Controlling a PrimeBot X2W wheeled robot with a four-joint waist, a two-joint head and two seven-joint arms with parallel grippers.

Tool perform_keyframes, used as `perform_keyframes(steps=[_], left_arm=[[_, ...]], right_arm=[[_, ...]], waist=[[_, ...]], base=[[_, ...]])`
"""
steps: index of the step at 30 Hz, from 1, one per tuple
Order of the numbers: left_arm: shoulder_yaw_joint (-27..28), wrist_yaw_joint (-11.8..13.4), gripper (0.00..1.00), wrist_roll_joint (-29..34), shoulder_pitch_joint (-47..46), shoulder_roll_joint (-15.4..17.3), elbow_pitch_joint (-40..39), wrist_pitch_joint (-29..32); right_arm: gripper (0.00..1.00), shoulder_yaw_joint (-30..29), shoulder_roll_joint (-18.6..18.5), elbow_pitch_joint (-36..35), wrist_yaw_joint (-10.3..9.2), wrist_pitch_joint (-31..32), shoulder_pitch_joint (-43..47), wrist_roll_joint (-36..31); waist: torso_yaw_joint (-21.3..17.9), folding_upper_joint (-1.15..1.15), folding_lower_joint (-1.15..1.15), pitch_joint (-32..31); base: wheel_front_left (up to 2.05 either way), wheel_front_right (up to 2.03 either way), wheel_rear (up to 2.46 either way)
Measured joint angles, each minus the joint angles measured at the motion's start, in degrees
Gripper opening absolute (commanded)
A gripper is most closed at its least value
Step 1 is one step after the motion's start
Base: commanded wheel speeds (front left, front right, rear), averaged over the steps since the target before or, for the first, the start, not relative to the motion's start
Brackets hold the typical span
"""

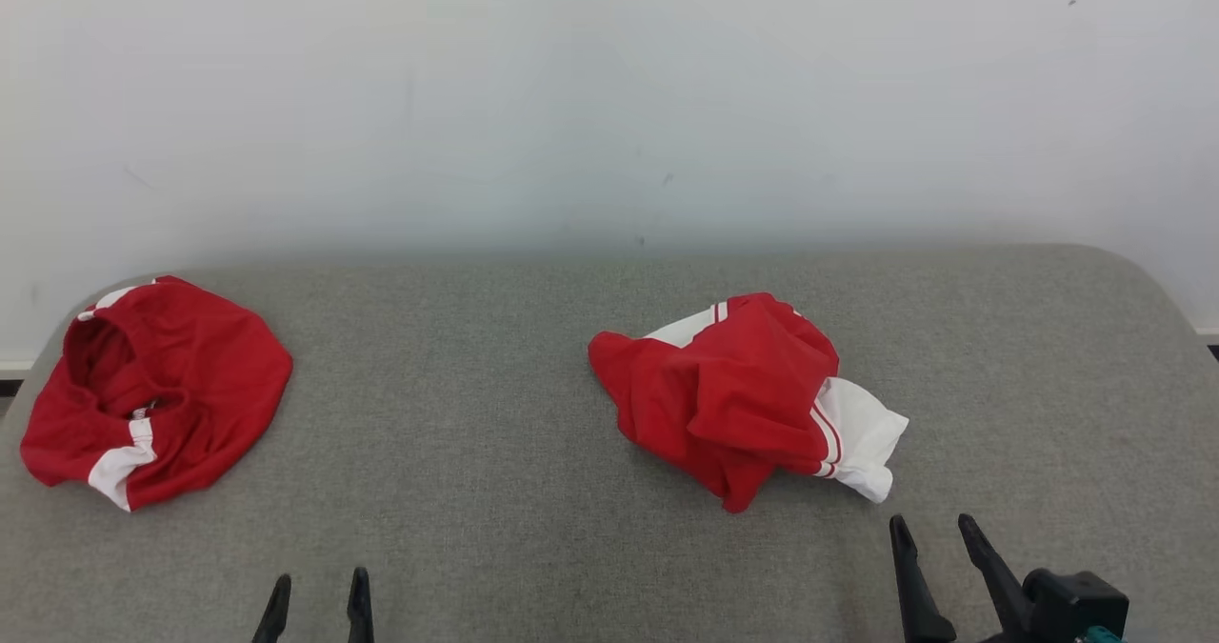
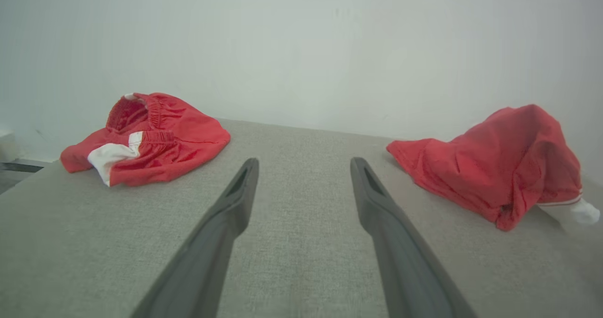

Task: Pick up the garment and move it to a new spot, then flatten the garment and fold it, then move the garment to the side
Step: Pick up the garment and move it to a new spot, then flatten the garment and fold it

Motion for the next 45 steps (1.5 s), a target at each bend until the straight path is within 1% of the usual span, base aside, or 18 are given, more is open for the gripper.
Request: perform_keyframes(steps=[2,5,7,9,17,23,35,40,45], left_arm=[[0.33,0.08,1.00,0.97,0.92,0.42,0.82,-0.01],[1.02,0.49,1.00,1.96,3.04,1.33,5.46,0.00],[1.37,0.05,1.00,1.01,3.27,1.65,8.70,0.43],[1.74,-0.01,1.00,0.40,3.27,1.70,9.45,0.78],[2.10,-0.44,1.00,-0.63,3.26,2.20,9.38,1.02],[1.55,0.03,1.00,-0.45,3.20,2.31,8.83,1.42],[0.64,0.04,1.00,-0.93,3.14,2.56,8.80,2.09],[-1.62,-0.97,1.00,-0.53,2.42,2.68,7.37,4.05],[-3.82,-1.98,1.00,0.08,-2.02,2.54,7.08,6.11]], right_arm=[[1.00,0.01,0.02,0.64,0.00,-0.16,0.20,-0.02],[1.00,-0.19,-0.03,2.15,0.00,-0.37,0.52,-0.14],[1.00,-0.38,0.02,3.03,0.00,0.07,0.79,-0.05],[1.00,-0.57,-0.01,3.60,0.00,0.68,1.16,-0.04],[1.00,-1.63,0.00,4.01,0.00,2.47,2.48,-0.47],[1.00,-1.57,0.00,3.57,0.00,2.61,2.57,-0.18],[1.00,-0.66,0.00,3.23,0.00,2.55,2.51,0.05],[1.00,0.03,0.00,3.20,0.00,2.54,1.82,0.04],[1.00,0.98,0.03,2.79,0.00,2.65,0.61,0.03]], waist=[[0.17,0.00,0.00,-0.31],[0.46,0.00,-0.01,-1.15],[0.52,0.00,0.00,-1.74],[0.41,0.00,0.00,-1.97],[0.22,0.00,0.00,-2.08],[0.04,0.00,0.00,-1.65],[-0.61,0.00,0.00,-1.08],[-1.78,0.00,0.00,-0.76],[-4.37,0.00,0.00,-0.15]], base=[[0.00,0.00,0.00],[0.00,0.00,0.00],[0.00,0.00,0.00],[0.00,0.00,0.00],[0.00,0.00,0.00],[0.00,0.00,0.00],[0.00,0.00,0.00],[0.00,0.00,0.00],[0.00,0.00,0.00]])
